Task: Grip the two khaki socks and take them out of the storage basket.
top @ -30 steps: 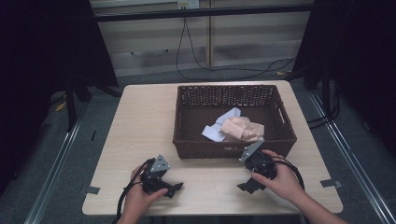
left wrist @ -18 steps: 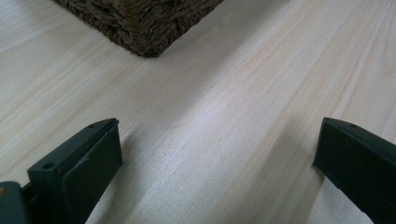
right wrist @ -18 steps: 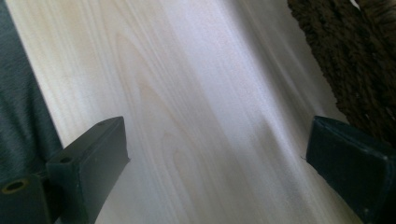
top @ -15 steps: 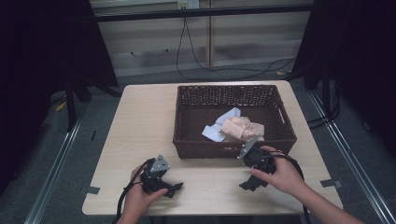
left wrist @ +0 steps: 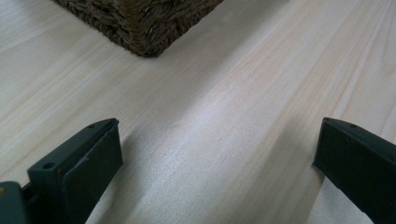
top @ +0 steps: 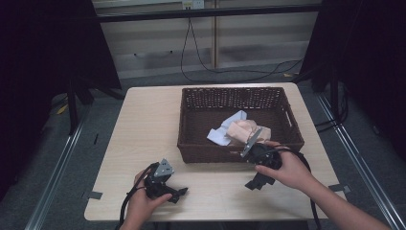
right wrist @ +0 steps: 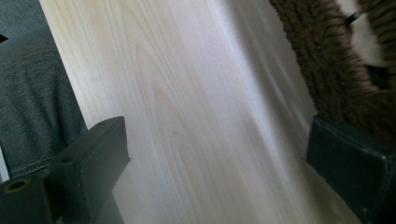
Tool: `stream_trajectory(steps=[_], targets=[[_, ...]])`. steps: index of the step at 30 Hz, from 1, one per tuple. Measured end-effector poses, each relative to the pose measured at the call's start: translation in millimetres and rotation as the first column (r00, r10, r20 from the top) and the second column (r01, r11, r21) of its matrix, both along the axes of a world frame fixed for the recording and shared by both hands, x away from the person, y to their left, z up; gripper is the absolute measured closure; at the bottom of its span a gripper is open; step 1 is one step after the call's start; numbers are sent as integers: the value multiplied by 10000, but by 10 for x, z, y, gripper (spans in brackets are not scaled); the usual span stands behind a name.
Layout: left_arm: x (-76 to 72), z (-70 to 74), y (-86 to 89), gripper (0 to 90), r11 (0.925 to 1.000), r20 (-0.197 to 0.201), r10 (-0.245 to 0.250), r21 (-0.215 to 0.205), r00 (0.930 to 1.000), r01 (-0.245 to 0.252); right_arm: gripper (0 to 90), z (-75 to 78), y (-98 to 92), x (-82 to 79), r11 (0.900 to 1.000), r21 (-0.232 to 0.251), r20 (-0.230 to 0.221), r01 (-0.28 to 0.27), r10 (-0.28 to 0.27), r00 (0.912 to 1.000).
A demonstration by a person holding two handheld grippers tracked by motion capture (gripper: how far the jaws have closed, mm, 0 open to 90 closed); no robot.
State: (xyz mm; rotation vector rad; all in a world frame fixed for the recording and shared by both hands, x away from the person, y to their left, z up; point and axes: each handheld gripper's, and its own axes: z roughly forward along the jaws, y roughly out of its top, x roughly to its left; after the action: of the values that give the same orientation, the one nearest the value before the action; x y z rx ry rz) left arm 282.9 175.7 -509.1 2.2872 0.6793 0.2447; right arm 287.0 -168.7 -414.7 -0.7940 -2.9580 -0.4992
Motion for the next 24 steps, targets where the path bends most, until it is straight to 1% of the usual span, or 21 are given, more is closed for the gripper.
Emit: stream_trajectory(steps=[1, 2, 5, 6, 7, 9, 10, 11, 12, 15, 16, 17, 19, 21, 24], targets=[[0, 0, 0, 3, 10000, -1, 1, -1, 10000, -1, 58, 25, 10, 1, 9999, -8, -21, 172, -172, 9999], [0, 0, 0, 3, 10000, -1, 2, -2, 10000, -2, 59, 65, -2, 33, 10000, -67, -36, 49, -49, 10000], [0, 0, 0, 3, 10000, -2, 0, 1, 10000, 0, 63, 104, -15, 62, 10000, -81, -43, 40, -40, 10000], [0, 0, 0, 3, 10000, 2, 3, -4, 10000, -3, 63, 145, -25, 86, 9998, -164, -118, 89, -91, 9999], [0, 0, 0, 3, 10000, -2, 3, -1, 10000, -3, 63, 164, -37, 107, 9999, -160, -42, 19, -20, 10000], [0, 0, 0, 3, 10000, 1, 0, -1, 10000, 0, 65, 188, -44, 120, 9999, -113, -88, 77, -78, 9999], [0, 0, 0, 3, 10000, -2, 2, 0, 10000, -2, 65, 211, -47, 128, 9999, -3, -231, 150, -150, 9996], [0, 0, 0, 3, 10000, 1, 3, -3, 10000, -3, 66, 236, -57, 144, 9999, 66, -201, 144, -143, 9997], [0, 0, 0, 3, 10000, 0, 3, -4, 10000, -3, 66, 282, -66, 161, 9999, -4, -191, 115, -115, 9998], [-1, 0, 0, 3, 10000, -5, 7, -4, 10000, -7, 66, 327, -74, 178, 9999, 45, -317, 113, -112, 9994], [-1, 0, -1, 3, 10000, -4, 8, -8, 10000, -8, 66, 374, -80, 197, 9999, -60, -306, 109, -111, 9995], [-1, 0, -1, 3, 10000, -6, 11, -9, 10000, -11, 66, 395, -83, 205, 9998, -43, -336, 199, -201, 9992], [-1, 0, -1, 3, 10000, -5, 12, -11, 10000, -12, 66, 415, -90, 218, 9998, -59, -325, 177, -179, 9993], [-1, -1, -1, 3, 10000, -3, 12, -16, 10000, -12, 66, 480, -104, 254, 9997, -86, -251, 235, -237, 9994], [-1, -1, -1, 3, 10000, -1, 12, -12, 10000, -12, 66, 541, -114, 287, 9996, 17, -296, 291, -290, 9991]])
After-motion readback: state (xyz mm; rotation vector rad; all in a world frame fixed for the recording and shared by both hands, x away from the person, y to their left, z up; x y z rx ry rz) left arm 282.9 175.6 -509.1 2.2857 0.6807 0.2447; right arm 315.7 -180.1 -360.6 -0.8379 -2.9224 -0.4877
